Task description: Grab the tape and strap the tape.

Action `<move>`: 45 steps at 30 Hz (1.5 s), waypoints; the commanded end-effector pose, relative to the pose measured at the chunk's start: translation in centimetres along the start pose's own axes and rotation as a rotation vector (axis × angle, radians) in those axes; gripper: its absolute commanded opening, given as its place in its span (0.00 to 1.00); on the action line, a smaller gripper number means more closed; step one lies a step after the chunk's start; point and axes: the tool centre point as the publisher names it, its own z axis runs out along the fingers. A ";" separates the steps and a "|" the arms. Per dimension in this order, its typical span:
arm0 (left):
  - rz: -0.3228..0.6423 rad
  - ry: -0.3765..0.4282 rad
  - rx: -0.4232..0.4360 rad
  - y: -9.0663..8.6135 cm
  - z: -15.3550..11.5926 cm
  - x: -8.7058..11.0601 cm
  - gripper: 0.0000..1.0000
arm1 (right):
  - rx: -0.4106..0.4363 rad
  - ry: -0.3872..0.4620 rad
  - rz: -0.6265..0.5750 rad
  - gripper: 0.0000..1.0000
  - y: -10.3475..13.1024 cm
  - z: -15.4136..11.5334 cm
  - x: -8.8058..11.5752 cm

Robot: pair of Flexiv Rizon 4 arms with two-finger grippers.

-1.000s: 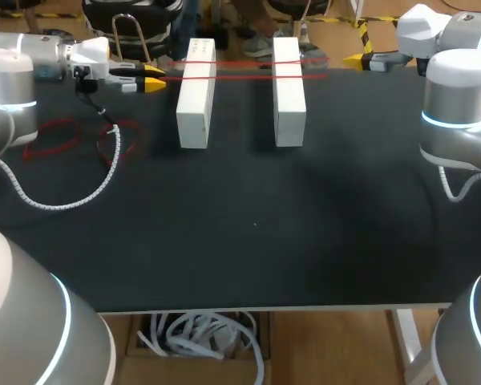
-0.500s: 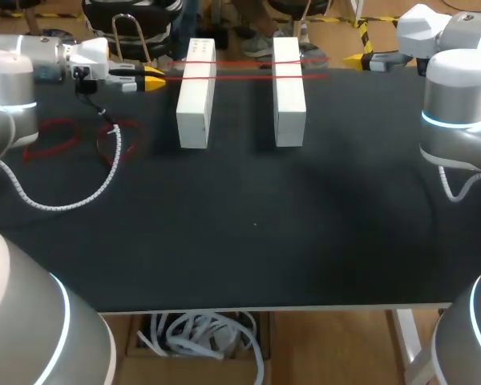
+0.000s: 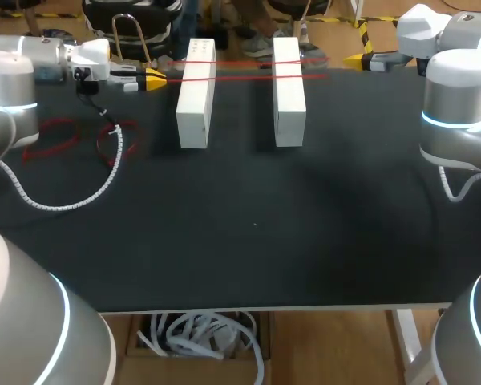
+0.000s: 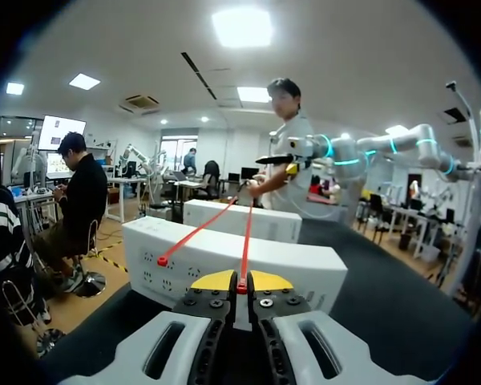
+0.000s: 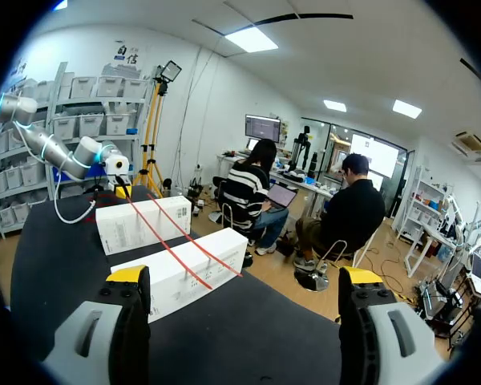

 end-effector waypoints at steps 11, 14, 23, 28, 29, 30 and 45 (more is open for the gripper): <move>0.029 0.055 0.017 -1.2 0.3 0.9 0.00 | 0.000 0.002 0.000 1.00 0.0 -0.1 0.0; 0.049 0.074 0.011 -2.1 0.7 1.7 0.00 | 0.000 0.002 0.000 1.00 0.0 -0.1 0.0; 0.062 0.011 0.098 -5.7 2.1 3.5 0.00 | 0.000 0.002 0.000 1.00 0.0 -0.1 0.0; 0.083 -0.004 0.121 -7.7 3.3 4.8 0.00 | 0.000 0.002 0.000 1.00 0.0 -0.1 0.0; 0.084 -0.006 0.123 -8.0 3.6 4.9 0.00 | 0.000 0.002 0.000 1.00 0.0 -0.1 0.0; 0.089 -0.005 0.134 -8.5 4.0 5.3 0.00 | 0.000 0.002 0.000 1.00 0.0 -0.1 0.0; 0.074 -0.066 0.327 -15.2 8.0 7.1 0.00 | 0.000 0.002 0.000 1.00 0.0 -0.1 0.0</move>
